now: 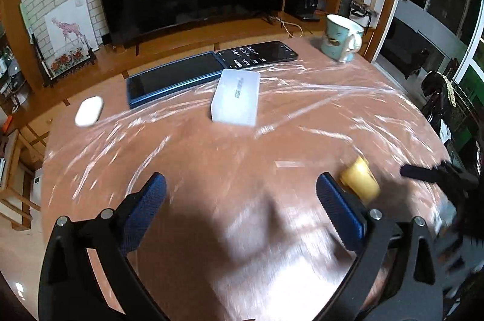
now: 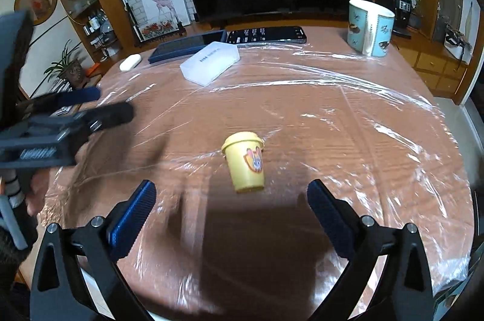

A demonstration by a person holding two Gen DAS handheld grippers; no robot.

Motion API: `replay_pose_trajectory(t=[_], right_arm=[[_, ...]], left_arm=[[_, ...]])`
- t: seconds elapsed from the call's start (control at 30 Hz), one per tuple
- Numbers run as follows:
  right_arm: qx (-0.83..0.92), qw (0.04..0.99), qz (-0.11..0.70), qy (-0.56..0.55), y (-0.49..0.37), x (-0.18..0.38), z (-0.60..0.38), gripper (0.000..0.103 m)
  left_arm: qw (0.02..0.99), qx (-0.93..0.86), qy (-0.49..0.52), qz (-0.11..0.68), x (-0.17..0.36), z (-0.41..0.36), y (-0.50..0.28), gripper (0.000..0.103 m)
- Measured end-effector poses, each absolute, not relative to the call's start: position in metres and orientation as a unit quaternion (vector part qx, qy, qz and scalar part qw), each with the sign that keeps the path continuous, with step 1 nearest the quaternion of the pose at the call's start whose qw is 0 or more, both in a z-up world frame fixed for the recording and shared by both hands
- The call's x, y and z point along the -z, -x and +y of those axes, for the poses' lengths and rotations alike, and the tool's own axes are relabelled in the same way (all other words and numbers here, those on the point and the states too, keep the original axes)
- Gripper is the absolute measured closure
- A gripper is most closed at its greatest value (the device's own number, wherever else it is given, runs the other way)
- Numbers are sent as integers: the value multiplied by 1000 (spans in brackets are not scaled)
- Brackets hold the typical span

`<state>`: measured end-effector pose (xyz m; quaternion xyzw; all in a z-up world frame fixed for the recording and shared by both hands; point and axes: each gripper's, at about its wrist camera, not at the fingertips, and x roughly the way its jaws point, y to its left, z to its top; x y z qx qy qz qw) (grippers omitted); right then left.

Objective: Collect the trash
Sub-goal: 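Grasp the white box with the left tool while the right tool grasps the yellow cup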

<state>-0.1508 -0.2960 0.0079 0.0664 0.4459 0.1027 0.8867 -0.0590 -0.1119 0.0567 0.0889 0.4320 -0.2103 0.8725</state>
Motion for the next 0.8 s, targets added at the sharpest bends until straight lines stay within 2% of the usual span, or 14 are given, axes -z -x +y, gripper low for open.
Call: replay_pose_trajectory(t=[0.47, 0.6, 0.73, 0.8], right_arm=[[-128, 872, 471, -35, 125, 11, -292, 26], [-137, 872, 470, -30, 122, 12, -292, 29], [-139, 873, 467, -12, 122, 11, -289, 43], [-142, 874, 465, 0, 125, 10, -286, 52]], left_arm=[[860, 195, -107, 460, -21, -150, -34, 3], [859, 198, -110, 459, -18, -155, -46, 3], [861, 201, -115, 453, -17, -161, -52, 4], [861, 205, -118, 450, -16, -164, -52, 10]])
